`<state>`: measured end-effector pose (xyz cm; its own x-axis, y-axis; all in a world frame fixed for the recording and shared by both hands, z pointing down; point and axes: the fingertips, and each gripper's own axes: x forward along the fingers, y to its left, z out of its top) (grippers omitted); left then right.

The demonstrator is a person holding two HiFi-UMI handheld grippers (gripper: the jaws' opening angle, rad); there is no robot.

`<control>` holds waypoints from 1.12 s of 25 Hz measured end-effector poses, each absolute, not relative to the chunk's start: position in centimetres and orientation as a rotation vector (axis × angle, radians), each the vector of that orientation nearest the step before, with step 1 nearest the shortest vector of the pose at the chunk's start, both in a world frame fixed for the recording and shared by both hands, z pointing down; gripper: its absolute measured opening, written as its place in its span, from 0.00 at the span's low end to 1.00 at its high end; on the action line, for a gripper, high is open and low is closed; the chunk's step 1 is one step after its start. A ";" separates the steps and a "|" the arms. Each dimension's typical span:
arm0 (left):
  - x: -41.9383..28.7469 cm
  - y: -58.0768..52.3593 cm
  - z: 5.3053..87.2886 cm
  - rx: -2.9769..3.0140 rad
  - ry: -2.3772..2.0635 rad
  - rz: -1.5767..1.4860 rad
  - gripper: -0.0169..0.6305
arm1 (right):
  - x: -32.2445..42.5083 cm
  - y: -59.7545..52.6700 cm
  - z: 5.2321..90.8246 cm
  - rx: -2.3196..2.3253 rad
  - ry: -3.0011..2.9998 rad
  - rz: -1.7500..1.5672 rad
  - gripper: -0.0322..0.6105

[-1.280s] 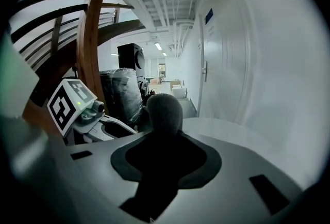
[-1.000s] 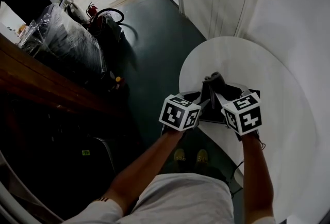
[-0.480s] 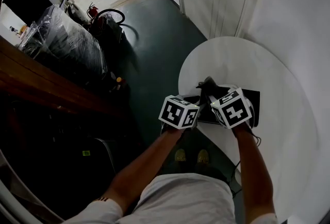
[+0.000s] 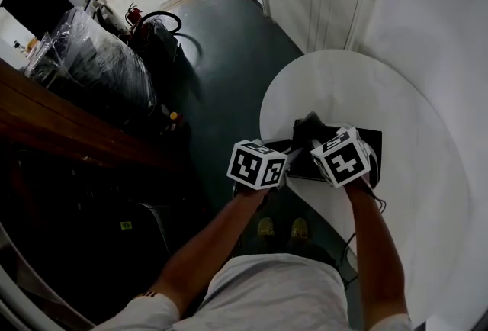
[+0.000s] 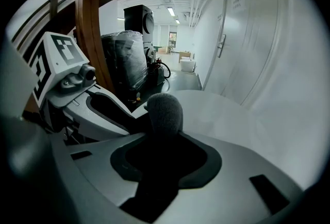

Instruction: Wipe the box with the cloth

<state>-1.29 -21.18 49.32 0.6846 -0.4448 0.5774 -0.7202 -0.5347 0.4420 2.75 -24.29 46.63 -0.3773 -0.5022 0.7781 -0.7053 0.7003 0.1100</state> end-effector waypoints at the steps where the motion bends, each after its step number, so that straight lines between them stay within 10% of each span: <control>1: -1.3 -21.2 49.3 2.217 -0.889 0.525 0.27 | 3.3 -24.3 46.6 0.929 -2.052 0.305 0.22; 28: -1.4 -21.2 49.4 2.210 -0.873 0.501 0.26 | 14.9 -23.2 45.6 1.203 -1.934 0.435 0.22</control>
